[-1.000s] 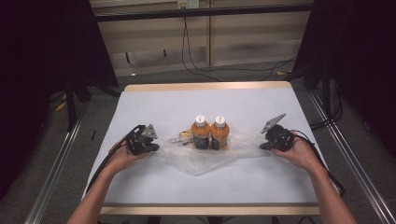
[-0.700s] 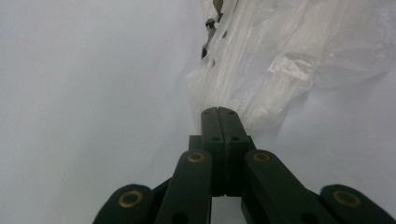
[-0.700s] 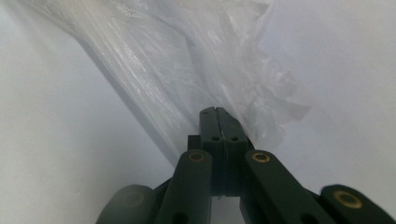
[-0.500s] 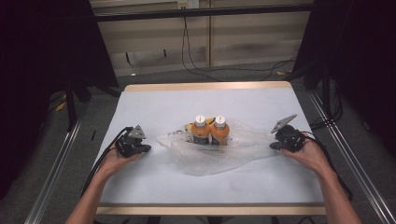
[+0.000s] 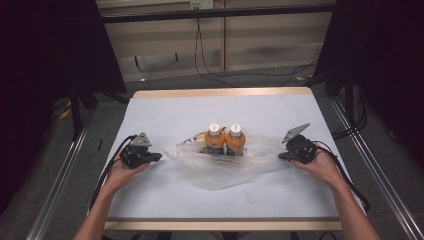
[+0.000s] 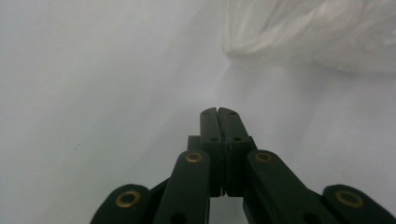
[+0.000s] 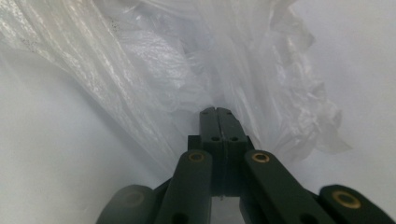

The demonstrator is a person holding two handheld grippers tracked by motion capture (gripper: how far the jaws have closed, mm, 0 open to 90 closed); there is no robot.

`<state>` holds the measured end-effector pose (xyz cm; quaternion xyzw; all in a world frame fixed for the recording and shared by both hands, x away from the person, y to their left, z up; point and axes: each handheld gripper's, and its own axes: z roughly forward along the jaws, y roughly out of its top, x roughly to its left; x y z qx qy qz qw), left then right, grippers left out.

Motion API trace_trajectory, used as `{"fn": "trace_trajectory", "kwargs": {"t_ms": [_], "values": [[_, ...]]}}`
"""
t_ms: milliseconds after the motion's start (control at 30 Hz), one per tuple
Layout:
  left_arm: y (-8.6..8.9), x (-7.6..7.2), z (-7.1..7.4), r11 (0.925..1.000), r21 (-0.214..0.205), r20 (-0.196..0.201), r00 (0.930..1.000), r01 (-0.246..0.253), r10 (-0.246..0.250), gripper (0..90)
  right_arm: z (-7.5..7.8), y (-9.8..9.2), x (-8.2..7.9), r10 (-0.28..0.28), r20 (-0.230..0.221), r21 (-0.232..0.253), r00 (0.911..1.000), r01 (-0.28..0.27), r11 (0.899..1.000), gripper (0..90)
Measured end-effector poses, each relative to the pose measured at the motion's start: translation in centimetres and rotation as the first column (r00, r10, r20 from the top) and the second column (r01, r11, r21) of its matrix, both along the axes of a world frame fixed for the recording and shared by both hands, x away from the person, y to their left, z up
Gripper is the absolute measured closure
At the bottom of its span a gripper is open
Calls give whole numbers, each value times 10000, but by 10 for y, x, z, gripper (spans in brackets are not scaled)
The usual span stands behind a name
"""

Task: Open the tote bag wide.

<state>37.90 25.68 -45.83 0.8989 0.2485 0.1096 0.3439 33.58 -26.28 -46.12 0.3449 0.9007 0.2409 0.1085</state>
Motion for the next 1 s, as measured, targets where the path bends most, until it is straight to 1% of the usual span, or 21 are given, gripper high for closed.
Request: {"fn": "trace_trajectory", "kwargs": {"t_ms": [33,67,100,167,267,333,367,433,467,500,600,633,667,700,733,767,800,867,900,933,1000], "values": [[0,-1,3,9998,-187,21,9999,-112,113,873,0,-1,1,127,92,220,9999,-129,9997,900],[2,-1,7,9996,-280,133,9999,-63,67,859,0,0,1,148,136,420,9998,-154,9990,900],[2,-2,10,9989,-465,210,9998,-52,62,857,1,1,0,84,74,539,9999,-88,9985,900],[2,-5,16,9949,-987,324,9992,-196,229,852,0,4,1,224,186,672,9996,-237,9975,900],[1,-8,25,9921,-1256,568,9984,-8,80,839,0,10,2,284,179,640,9994,-295,9975,900],[-3,-11,30,9894,-1450,633,9980,73,19,823,2,12,2,319,319,772,9990,-343,9964,900],[-5,-12,32,9873,-1585,656,9978,105,-1,811,5,12,1,232,345,858,9991,-261,9960,900],[-8,-14,36,9851,-1713,765,9971,143,-12,805,12,10,0,242,675,1142,9974,-318,9930,900],[-9,-14,38,9825,-1852,773,9970,214,-71,804,15,8,-2,146,689,1323,9975,-236,9909,900],[-10,-15,40,9809,-1929,779,9969,270,-122,804,19,6,-2,118,854,1451,9963,-241,9891,900],[-18,-19,44,9706,-2362,670,9973,463,-313,806,27,2,-5,-49,1068,2005,9943,-167,9796,900],[-22,-20,45,9704,-2336,771,9961,605,-436,807,30,2,-6,-60,1103,2019,9939,-165,9793,900],[-27,-23,46,9675,-2437,736,9960,667,-502,814,33,3,-6,23,1158,2033,9933,-260,9788,900],[-31,-24,48,9663,-2427,851,9941,859,-670,814,36,6,-7,53,1224,2128,9925,-315,9766,900],[-37,-26,49,9612,-2574,816,9934,995,-810,818,39,9,-7,151,1289,2185,9915,-432,9749,900],[-42,-28,50,9599,-2563,809,9921,1136,-958,822,40,12,-6,237,1319,2277,9910,-535,9723,900],[-47,-29,52,9570,-2604,813,9906,1277,-1100,822,42,16,-6,285,1359,2207,9903,-583,9736,900],[-59,-32,53,9415,-2970,715,9870,1591,-1442,823,44,23,-3,427,1359,2266,9898,-730,9712,900],[-64,-33,53,9304,-3241,616,9852,1711,-1597,823,44,27,0,454,1390,2302,9892,-768,9701,900],[-71,-34,53,9258,-3314,605,9834,1816,-1712,823,45,30,2,513,1406,2347,9887,-836,9685,900],[-84,-33,51,9278,-3108,701,9785,2063,-1941,842,47,35,9,586,1403,2485,9884,-925,9642,900]]}}
